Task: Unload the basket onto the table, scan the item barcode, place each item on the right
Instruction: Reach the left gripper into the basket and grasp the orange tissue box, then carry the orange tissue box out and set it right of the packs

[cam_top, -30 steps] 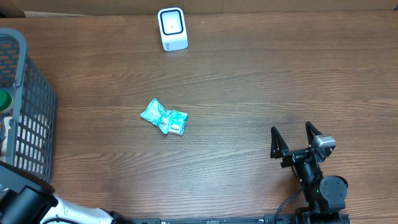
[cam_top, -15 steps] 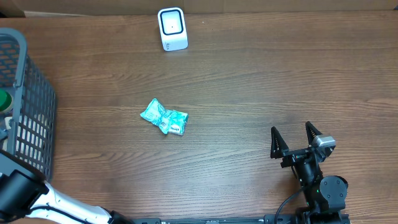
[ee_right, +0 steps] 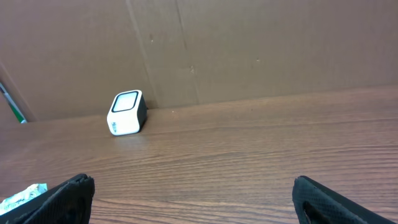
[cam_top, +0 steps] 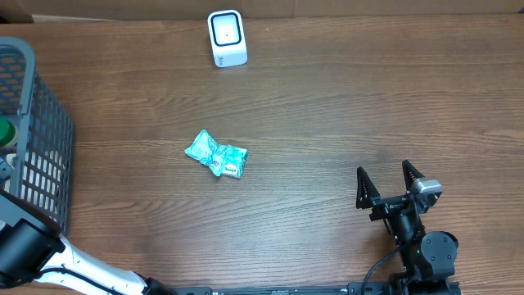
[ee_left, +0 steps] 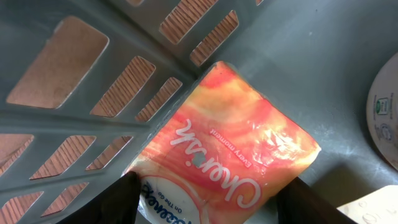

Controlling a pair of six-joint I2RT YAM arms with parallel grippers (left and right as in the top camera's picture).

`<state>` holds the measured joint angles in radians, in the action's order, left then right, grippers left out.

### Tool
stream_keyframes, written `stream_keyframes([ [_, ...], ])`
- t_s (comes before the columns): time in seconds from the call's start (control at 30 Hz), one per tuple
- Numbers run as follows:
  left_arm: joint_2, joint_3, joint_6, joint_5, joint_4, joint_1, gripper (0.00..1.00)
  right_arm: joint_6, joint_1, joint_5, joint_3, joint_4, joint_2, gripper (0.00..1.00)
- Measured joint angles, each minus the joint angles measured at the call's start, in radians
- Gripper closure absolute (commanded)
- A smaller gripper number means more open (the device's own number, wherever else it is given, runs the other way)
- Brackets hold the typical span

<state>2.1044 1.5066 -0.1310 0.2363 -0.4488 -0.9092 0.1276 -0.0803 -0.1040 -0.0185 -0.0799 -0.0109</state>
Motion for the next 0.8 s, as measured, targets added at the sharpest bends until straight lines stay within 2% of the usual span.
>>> stream_keyframes([
  [0.1,0.002,0.0,0.003,0.0,-0.001,0.0,0.65,0.0,0.0,0.0,0.0,0.0,0.0,0.0],
  [0.17,0.005,0.0,0.006,0.001,-0.002,0.0,0.9,0.0,0.0,0.0,0.0,0.0,0.0,0.0],
  [0.2,0.006,0.0,0.003,0.003,-0.003,0.0,0.96,0.0,0.0,0.0,0.0,0.0,0.0,0.0],
  [0.47,0.006,0.011,0.006,0.023,-0.043,0.0,0.96,0.0,0.0,0.0,0.0,0.0,0.0,0.0],
  [0.8,-0.116,0.015,0.172,0.016,-0.243,0.0,0.96,0.0,0.0,0.0,0.0,0.0,0.0,0.0],
])
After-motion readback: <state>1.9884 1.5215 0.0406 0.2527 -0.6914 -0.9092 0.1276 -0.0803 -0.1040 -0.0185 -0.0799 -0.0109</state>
